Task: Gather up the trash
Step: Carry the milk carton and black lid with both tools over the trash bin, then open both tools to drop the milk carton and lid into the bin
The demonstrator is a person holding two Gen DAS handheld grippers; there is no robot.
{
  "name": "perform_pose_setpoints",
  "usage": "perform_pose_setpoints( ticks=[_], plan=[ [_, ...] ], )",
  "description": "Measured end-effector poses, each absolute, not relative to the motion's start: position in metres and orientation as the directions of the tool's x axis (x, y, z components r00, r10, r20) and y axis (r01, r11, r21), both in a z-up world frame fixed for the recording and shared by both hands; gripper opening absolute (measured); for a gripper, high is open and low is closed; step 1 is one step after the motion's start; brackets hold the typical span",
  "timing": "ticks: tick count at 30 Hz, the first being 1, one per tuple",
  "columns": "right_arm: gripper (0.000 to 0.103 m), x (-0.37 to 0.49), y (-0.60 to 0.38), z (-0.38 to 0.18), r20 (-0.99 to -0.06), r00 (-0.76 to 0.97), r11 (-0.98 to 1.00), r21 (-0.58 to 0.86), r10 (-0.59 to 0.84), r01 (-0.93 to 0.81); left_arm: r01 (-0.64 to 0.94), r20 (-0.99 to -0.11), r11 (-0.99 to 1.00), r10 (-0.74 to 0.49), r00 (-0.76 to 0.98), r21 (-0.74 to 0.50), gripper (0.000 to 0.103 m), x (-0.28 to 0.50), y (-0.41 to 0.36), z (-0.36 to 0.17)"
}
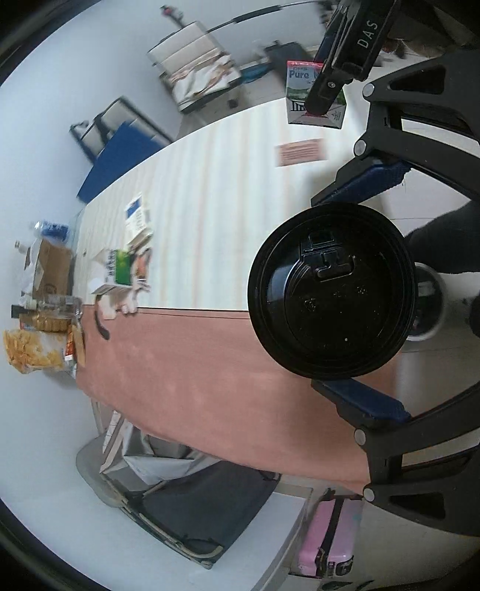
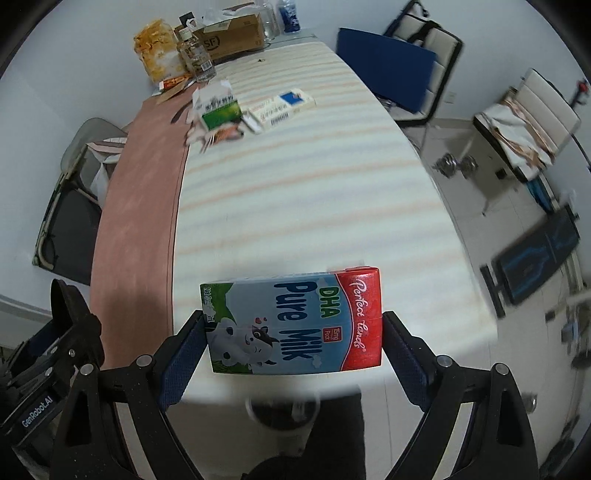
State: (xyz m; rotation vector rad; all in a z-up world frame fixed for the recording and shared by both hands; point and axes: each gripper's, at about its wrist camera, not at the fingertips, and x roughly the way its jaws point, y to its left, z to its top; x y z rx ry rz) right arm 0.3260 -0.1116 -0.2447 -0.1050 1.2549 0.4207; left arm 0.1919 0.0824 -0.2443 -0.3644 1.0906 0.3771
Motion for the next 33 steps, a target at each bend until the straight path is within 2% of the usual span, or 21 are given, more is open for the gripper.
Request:
perform_pose_setpoints(
  ticks=[7, 13, 17, 20, 25, 27, 31, 33],
  plan=[
    [0.093, 0.199, -0.16, -0.275, -0.96, 0.15, 0.938, 0.184, 0.235, -0.293, -0.429, -0.942, 0.893, 0.019, 0.336, -0.135, 0.086, 0.114, 0.058, -0.278],
    [0.093, 0.131, -0.189, -0.35, -0.972, -0.006, 0.945, 0.23, 0.235, -0.234, -0.445, -0.972, 0.88, -0.074, 0.224, -0.169, 0.086, 0.08, 0.043, -0.352],
    [0.093, 0.108, -0.206, -0.42, -0.963, -0.096, 0.947, 0.267, 0.254, -0.18, -0.465, -0.961, 0.841, -0.233, 0.151, -0.277, 0.087, 0.072, 0.039, -0.437],
    [0.093, 0.1, -0.221, -0.494, -0.943, -0.16, 0.943, 0.312, 0.292, -0.115, -0.495, -0.949, 0.812, -0.296, 0.104, -0.308, 0.088, 0.072, 0.039, -0.51],
    [0.093, 0.102, -0.229, -0.602, -0.908, -0.222, 0.928, 0.371, 0.357, -0.026, -0.536, -0.942, 0.786, -0.33, 0.056, -0.308, 0.092, 0.075, 0.037, -0.614],
    [0.093, 0.104, -0.228, -0.651, -0.882, -0.251, 0.913, 0.409, 0.398, 0.01, -0.554, -0.939, 0.773, -0.342, 0.048, -0.31, 0.103, 0.074, 0.037, -0.648],
    [0.093, 0.107, -0.22, -0.712, -0.857, -0.28, 0.895, 0.446, 0.433, 0.02, -0.578, -0.949, 0.769, -0.313, 0.031, -0.272, 0.103, 0.068, 0.04, -0.689],
    [0.101, 0.107, -0.216, -0.738, -0.854, -0.293, 0.895, 0.446, 0.43, 0.013, -0.587, -0.959, 0.772, -0.282, 0.028, -0.244, 0.103, 0.063, 0.04, -0.698]
  ],
)
